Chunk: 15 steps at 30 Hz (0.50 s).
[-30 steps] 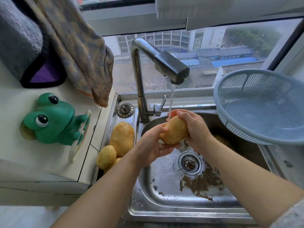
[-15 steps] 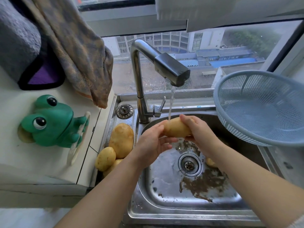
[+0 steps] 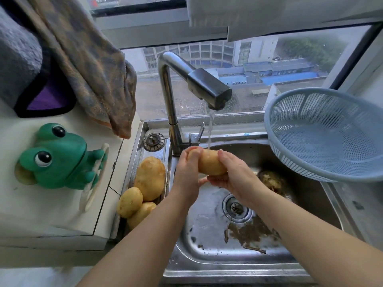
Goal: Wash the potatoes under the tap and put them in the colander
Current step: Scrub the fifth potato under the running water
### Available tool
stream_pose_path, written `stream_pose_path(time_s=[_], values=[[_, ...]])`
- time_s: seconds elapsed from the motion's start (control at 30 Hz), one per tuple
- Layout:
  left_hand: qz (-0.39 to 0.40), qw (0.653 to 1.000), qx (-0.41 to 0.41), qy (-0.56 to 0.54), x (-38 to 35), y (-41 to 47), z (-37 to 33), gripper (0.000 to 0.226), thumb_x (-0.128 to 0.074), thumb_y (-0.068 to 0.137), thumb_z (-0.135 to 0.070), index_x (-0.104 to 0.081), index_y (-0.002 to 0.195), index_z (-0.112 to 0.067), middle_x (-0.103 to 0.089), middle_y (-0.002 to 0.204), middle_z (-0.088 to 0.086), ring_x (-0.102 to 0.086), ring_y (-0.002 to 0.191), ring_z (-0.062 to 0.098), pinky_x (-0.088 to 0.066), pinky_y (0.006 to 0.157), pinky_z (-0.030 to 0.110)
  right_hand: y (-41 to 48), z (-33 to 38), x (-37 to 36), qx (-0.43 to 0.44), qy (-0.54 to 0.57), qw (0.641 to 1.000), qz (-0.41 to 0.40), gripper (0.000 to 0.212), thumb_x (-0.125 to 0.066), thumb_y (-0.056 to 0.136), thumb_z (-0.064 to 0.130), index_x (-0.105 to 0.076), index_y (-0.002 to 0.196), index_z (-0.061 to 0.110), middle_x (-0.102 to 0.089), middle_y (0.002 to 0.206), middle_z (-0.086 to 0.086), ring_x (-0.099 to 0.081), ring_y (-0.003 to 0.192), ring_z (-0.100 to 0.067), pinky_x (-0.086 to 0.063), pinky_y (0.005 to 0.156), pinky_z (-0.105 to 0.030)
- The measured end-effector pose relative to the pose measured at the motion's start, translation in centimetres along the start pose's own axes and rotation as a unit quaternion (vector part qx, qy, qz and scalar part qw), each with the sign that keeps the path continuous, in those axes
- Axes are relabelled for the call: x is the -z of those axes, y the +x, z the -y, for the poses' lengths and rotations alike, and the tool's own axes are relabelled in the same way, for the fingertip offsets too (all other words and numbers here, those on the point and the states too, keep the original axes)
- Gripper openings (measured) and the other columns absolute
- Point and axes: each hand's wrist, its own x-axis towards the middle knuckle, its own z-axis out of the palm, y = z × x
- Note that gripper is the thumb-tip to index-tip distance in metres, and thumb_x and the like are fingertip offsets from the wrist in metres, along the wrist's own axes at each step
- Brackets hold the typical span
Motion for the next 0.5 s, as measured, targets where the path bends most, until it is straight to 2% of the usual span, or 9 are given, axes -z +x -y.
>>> stream_pose_path(time_s=[0.07, 0.13, 0.2, 0.27, 0.33, 0.4, 0.5], values=[[-0.052, 0.995, 0.039, -0.079, -0.3, 0.7, -0.3, 0.016, -0.051, 0.096, -0.033, -0.058, 0.103, -0.020, -0.054, 0.118, 0.015, -0.058, 0.104, 0.031, -0.056, 0.071, 0.040, -0.1, 0.0, -0.3, 0.012, -0.003, 1.000, 0.023, 0.034, -0.037, 0.104, 0.032, -0.051, 0.130, 0.015, -0.055, 0.115, -0.013, -0.064, 0.080, -0.025, -0.056, 0.068, -0.028], [-0.073, 0.987, 0.065, -0.124, -0.5, 1.1, -0.6, 0.020, -0.050, 0.097, -0.036, -0.059, 0.095, -0.019, -0.059, 0.109, 0.015, -0.061, 0.095, 0.029, -0.055, 0.072, 0.041, -0.3, 0.2, -0.4, 0.004, 0.014, 0.999, 0.041, 0.033, -0.037, 0.104, 0.029, -0.049, 0.132, 0.019, -0.055, 0.117, -0.012, -0.065, 0.088, -0.027, -0.056, 0.073, -0.031], [-0.081, 0.983, 0.077, -0.147, -0.5, 1.2, -1.0, 0.024, -0.048, 0.098, -0.037, -0.059, 0.085, -0.020, -0.063, 0.093, 0.010, -0.062, 0.082, 0.025, -0.054, 0.070, 0.038, -0.3, 0.3, -0.5, 0.002, 0.014, 0.998, 0.058, 0.029, -0.043, 0.102, 0.028, -0.049, 0.131, 0.025, -0.053, 0.121, -0.010, -0.063, 0.099, -0.028, -0.057, 0.079, -0.034], [-0.084, 0.975, 0.100, -0.183, -0.5, 1.3, -1.4, 0.025, -0.047, 0.098, -0.036, -0.059, 0.083, -0.020, -0.065, 0.086, 0.007, -0.061, 0.081, 0.025, -0.053, 0.077, 0.042, -0.3, 0.3, -0.5, 0.036, -0.046, 0.996, 0.069, 0.036, -0.056, 0.096, 0.025, -0.046, 0.130, 0.030, -0.051, 0.119, -0.005, -0.061, 0.102, -0.025, -0.057, 0.084, -0.036], [-0.092, 0.963, 0.128, -0.218, -0.3, 1.5, -1.7, 0.025, -0.046, 0.098, -0.035, -0.059, 0.084, -0.020, -0.063, 0.090, 0.009, -0.060, 0.083, 0.027, -0.053, 0.076, 0.044, -0.2, 0.3, -0.4, 0.117, -0.192, 0.973, 0.049, 0.052, -0.068, 0.088, 0.026, -0.043, 0.135, 0.030, -0.052, 0.115, 0.001, -0.060, 0.098, -0.019, -0.056, 0.087, -0.033], [-0.097, 0.954, 0.149, -0.240, 0.0, 1.7, -1.9, 0.026, -0.043, 0.100, -0.034, -0.060, 0.086, -0.019, -0.061, 0.095, 0.013, -0.059, 0.084, 0.029, -0.052, 0.070, 0.044, 0.3, 0.1, -0.3, 0.193, -0.299, 0.934, 0.024, 0.058, -0.071, 0.085, 0.034, -0.044, 0.136, 0.025, -0.053, 0.116, 0.001, -0.057, 0.096, -0.015, -0.050, 0.086, -0.028], [-0.081, 0.954, 0.142, -0.250, 0.1, 1.7, -1.7, 0.029, -0.040, 0.102, -0.033, -0.063, 0.089, -0.020, -0.062, 0.107, 0.019, -0.061, 0.096, 0.033, -0.053, 0.079, 0.049, 0.7, 0.1, -0.9, 0.197, -0.305, 0.932, -0.005, 0.052, -0.055, 0.087, 0.055, -0.050, 0.124, 0.019, -0.058, 0.102, 0.001, -0.056, 0.084, -0.012, -0.042, 0.070, -0.022]])
